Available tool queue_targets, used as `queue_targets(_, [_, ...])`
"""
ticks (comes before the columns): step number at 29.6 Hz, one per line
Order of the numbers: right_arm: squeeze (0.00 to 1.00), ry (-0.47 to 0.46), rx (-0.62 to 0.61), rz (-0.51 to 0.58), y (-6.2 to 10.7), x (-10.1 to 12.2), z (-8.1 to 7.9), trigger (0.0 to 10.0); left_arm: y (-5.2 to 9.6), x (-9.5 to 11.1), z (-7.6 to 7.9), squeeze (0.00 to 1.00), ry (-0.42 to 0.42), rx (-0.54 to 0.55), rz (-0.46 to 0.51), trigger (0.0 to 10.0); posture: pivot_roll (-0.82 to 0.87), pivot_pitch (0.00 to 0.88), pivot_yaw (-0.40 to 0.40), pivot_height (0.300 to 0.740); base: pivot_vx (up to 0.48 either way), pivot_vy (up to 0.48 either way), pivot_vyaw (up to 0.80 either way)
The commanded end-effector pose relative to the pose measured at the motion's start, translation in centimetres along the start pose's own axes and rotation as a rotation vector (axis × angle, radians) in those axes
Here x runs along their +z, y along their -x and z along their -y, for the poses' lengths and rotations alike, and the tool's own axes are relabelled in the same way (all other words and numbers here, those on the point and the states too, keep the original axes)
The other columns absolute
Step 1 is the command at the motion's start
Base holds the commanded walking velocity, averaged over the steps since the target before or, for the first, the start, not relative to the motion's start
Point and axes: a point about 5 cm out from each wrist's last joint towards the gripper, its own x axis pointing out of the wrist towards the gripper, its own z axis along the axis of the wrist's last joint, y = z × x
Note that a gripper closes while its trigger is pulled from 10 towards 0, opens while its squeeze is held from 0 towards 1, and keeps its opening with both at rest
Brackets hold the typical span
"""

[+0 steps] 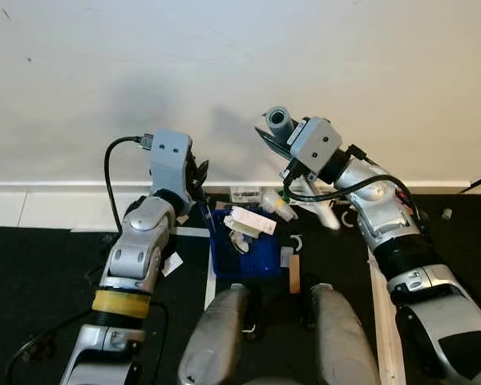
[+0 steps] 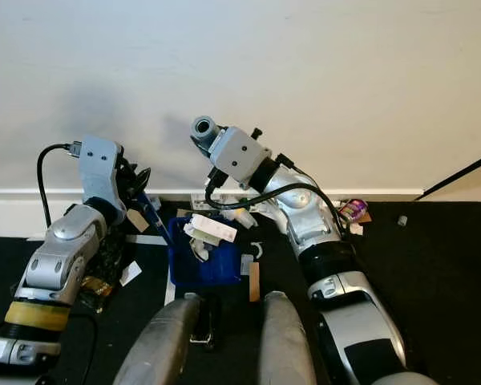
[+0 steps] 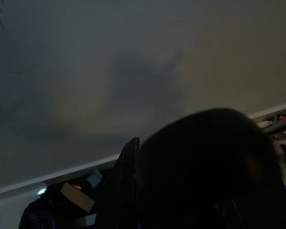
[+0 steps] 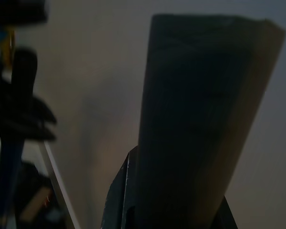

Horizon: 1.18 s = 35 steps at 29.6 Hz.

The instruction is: Sweep floor

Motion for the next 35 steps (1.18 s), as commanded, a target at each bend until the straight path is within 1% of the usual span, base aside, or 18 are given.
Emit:
queue_targets(1, [0.00, -0.008, -0.023, -0.038, 0.1, -0.4, -0.2, 10.0, -0.2, -0.6, 0.5, 0.00, 0.013, -0.015, -0.009, 10.0, -0.01, 0.205, 0.047, 0.740, 0.000, 0.000, 0.00])
queue_targets(3, [0.00, -0.042, -0.103, -0.072, 0.2, -0.7, 0.4, 10.0, -0.4, -0.6, 0.5, 0.00, 0.014, -0.014, -0.007, 10.0, -0.01, 0.202, 0.046, 0.740, 0.000, 0.000, 0.00])
queue_targets(5, [0.00, -0.032, -0.186, -0.125, 0.4, -1.2, 1.1, 10.0, -0.5, -0.5, 0.5, 0.00, 0.014, -0.012, -0.003, 10.0, -0.01, 0.199, 0.044, 0.740, 0.000, 0.000, 0.00])
queue_targets(6, [0.00, -0.053, -0.223, -0.139, 0.5, -1.4, 1.5, 10.0, -0.5, -0.5, 0.5, 0.00, 0.015, -0.012, -0.002, 10.0, -0.01, 0.196, 0.041, 0.740, 0.000, 0.000, 0.00])
queue_targets(7, [0.00, -0.123, -0.267, -0.160, 0.6, -1.9, 1.8, 10.0, -0.6, -0.5, 0.6, 0.00, 0.015, -0.011, 0.001, 10.0, -0.01, 0.196, 0.041, 0.740, 0.000, 0.000, 0.00])
queue_targets(8, [0.00, -0.123, -0.267, -0.160, 0.6, -1.9, 1.8, 10.0, -0.6, -0.5, 0.6, 0.00, 0.015, -0.011, 0.001, 10.0, -0.01, 0.196, 0.041, 0.740, 0.000, 0.000, 0.00])
queue_targets(9, [0.00, -0.179, -0.335, -0.187, 0.9, -2.4, 2.3, 10.0, -0.6, -0.6, 0.6, 0.00, 0.016, -0.010, 0.003, 10.0, -0.01, 0.192, 0.033, 0.740, 0.000, 0.000, 0.00])
queue_targets(14, [0.00, -0.223, -0.416, -0.238, 1.5, -3.2, 2.7, 10.0, -0.6, -0.7, 0.6, 0.00, 0.018, -0.004, 0.004, 10.0, -0.01, 0.183, 0.025, 0.740, 0.000, 0.000, 0.00])
queue_targets(17, [0.00, -0.260, -0.457, -0.274, 2.0, -3.9, 2.3, 10.0, -0.6, -0.9, 0.6, 0.00, 0.018, 0.001, 0.005, 10.0, -0.02, 0.171, 0.016, 0.740, 0.000, 0.000, 0.00])
queue_targets(20, [0.00, -0.255, -0.486, -0.288, 2.3, -4.2, 1.9, 10.0, -0.7, -0.9, 0.4, 0.00, 0.017, 0.005, 0.007, 10.0, -0.02, 0.164, 0.013, 0.740, 0.000, 0.000, 0.00])
queue_targets(23, [0.00, -0.285, -0.507, -0.314, 2.5, -4.6, 1.6, 10.0, -0.7, -0.9, 0.2, 0.00, 0.016, 0.012, 0.008, 10.0, -0.02, 0.158, 0.011, 0.740, 0.000, 0.000, 0.00])
queue_targets(25, [0.00, -0.342, -0.517, -0.326, 2.7, -4.7, 1.3, 10.0, -0.8, -0.8, 0.0, 0.00, 0.014, 0.017, 0.010, 10.0, -0.02, 0.153, 0.009, 0.740, 0.000, 0.000, 0.00])
queue_targets(26, [0.00, -0.342, -0.517, -0.326, 2.7, -4.7, 1.3, 10.0, -0.8, -0.8, 0.0, 0.00, 0.014, 0.017, 0.010, 10.0, -0.02, 0.153, 0.009, 0.740, 0.000, 0.000, 0.00])
queue_targets(28, [0.00, -0.418, -0.543, -0.315, 2.9, -4.6, 1.1, 10.0, -0.8, -0.8, -0.1, 0.00, 0.011, 0.020, 0.009, 10.0, -0.02, 0.153, 0.009, 0.740, 0.000, 0.000, 0.00])
queue_targets(31, [0.00, -0.556, -0.636, -0.398, 4.0, -5.6, 0.6, 10.0, -0.9, -1.0, -0.3, 0.00, -0.005, 0.033, -0.005, 10.0, -0.03, 0.146, 0.005, 0.740, 0.000, 0.000, 0.00])
queue_targets(32, [0.00, -0.587, -0.646, -0.408, 4.2, -5.7, 0.3, 10.0, -1.0, -1.0, -0.3, 0.00, -0.003, 0.034, -0.005, 10.0, -0.03, 0.145, 0.003, 0.740, 0.000, 0.000, 0.00])
queue_targets(34, [0.00, -0.603, -0.647, -0.408, 4.3, -5.7, 0.2, 10.0, -1.0, -1.0, -0.3, 0.00, -0.001, 0.034, -0.003, 10.0, -0.03, 0.145, 0.003, 0.740, 0.000, 0.000, 0.00])
queue_targets(35, [0.00, -0.636, -0.644, -0.410, 4.4, -5.8, -0.3, 10.0, -1.0, -1.0, -0.3, 0.00, 0.002, 0.034, -0.003, 10.0, -0.03, 0.146, 0.003, 0.740, 0.000, 0.000, 0.00])
